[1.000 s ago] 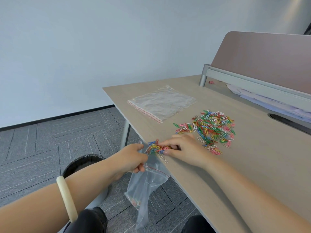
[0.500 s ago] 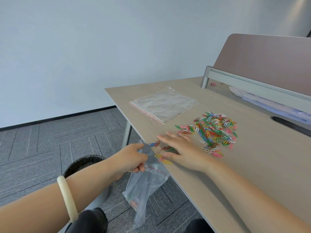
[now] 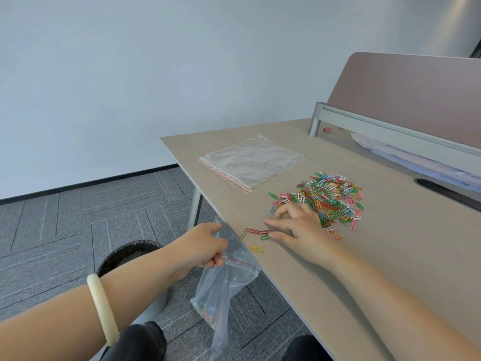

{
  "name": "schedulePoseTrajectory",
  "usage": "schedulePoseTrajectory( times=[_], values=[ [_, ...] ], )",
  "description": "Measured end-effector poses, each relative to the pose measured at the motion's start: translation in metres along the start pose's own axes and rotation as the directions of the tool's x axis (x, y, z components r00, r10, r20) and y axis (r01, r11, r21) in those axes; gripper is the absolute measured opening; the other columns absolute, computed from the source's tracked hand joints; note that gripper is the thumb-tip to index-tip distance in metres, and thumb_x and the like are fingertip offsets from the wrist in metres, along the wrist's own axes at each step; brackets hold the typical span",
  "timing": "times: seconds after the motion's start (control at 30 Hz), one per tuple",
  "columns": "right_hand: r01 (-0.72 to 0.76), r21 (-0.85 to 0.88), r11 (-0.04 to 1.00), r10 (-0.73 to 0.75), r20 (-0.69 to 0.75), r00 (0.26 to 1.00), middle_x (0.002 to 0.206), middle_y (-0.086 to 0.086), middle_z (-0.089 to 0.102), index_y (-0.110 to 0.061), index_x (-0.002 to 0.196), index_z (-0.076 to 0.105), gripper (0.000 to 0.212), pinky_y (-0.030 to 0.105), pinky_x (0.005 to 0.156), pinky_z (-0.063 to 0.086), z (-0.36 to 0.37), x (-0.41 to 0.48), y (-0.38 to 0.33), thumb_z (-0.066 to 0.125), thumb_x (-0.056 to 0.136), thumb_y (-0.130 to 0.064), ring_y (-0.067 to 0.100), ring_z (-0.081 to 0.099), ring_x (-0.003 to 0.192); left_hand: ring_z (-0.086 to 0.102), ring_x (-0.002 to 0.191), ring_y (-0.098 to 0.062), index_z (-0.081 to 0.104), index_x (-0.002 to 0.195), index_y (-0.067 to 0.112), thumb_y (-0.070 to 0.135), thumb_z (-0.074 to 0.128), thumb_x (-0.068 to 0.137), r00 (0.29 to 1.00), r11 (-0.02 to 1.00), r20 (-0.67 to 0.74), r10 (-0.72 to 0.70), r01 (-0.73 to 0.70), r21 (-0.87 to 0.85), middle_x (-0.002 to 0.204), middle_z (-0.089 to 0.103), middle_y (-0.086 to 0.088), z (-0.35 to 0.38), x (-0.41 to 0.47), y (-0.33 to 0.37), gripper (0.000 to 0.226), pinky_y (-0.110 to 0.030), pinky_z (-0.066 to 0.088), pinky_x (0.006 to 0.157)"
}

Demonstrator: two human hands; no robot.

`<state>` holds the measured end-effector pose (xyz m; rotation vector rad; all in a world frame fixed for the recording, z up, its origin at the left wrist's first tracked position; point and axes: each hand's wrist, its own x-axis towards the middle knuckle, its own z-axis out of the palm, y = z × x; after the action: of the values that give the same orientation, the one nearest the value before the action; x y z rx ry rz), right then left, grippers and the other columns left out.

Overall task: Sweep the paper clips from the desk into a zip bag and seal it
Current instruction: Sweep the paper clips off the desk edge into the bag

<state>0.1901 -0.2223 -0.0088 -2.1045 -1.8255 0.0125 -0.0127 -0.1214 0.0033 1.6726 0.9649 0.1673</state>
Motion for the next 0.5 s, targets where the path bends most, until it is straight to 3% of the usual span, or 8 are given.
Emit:
schedulePoseTrajectory(
  times=[0.1, 0.27, 0.4, 0.5],
  values=[
    [0.118, 0.028, 0.993, -0.113, -0.122, 0.986, 0.099, -0.009, 0.056, -0.036, 0.104, 0.069, 0.026, 0.035, 0.087, 0.028, 0.015, 0.002, -0.014, 0.057, 0.081, -0.043, 0.017, 0.038, 0.096, 0.04, 0.031, -0.004, 0.024, 0.148, 0.017, 0.003, 0.042, 0.086, 1.0, 1.0, -0.007, 0.003, -0.003, -0.005, 0.05, 0.056, -0.003, 0.002, 0.0, 0.0, 0.066, -0.014, 0.037, 0.042],
    [0.186, 0.161, 0.969, -0.156, -0.181, 0.971, 0.079, -0.007, 0.059, -0.031, 0.091, 0.073, 0.021, 0.033, 0.078, 0.031, 0.027, 0.012, -0.04, 0.061, 0.075, -0.038, 0.01, 0.038, 0.083, 0.04, 0.03, -0.004, 0.025, 0.148, 0.017, 0.003, 0.043, 0.086, 1.0, 1.0, -0.006, 0.006, -0.006, -0.012, 0.051, 0.056, -0.004, 0.005, -0.002, -0.001, 0.066, -0.015, 0.037, 0.041],
    [0.131, 0.261, 0.957, -0.069, -0.234, 0.97, 0.084, -0.003, 0.063, -0.026, 0.092, 0.074, 0.016, 0.027, 0.079, 0.033, 0.009, 0.008, -0.031, 0.065, 0.08, -0.032, 0.014, 0.047, 0.086, 0.04, 0.032, -0.006, 0.026, 0.148, 0.019, 0.004, 0.043, 0.086, 1.0, 1.0, -0.008, 0.003, -0.003, -0.021, 0.044, 0.056, 0.001, 0.004, -0.004, -0.001, 0.066, -0.016, 0.037, 0.043],
    [0.06, 0.143, 0.988, -0.041, -0.136, 0.99, 0.103, -0.015, 0.054, -0.037, 0.106, 0.067, 0.034, 0.028, 0.091, 0.023, -0.001, -0.01, -0.008, 0.057, 0.078, -0.054, 0.011, 0.037, 0.102, 0.04, 0.033, -0.006, 0.026, 0.148, 0.019, 0.003, 0.043, 0.086, 1.0, 1.0, -0.002, 0.004, -0.004, -0.026, 0.041, 0.056, 0.002, 0.003, -0.005, -0.002, 0.066, -0.016, 0.038, 0.043]
  ],
)
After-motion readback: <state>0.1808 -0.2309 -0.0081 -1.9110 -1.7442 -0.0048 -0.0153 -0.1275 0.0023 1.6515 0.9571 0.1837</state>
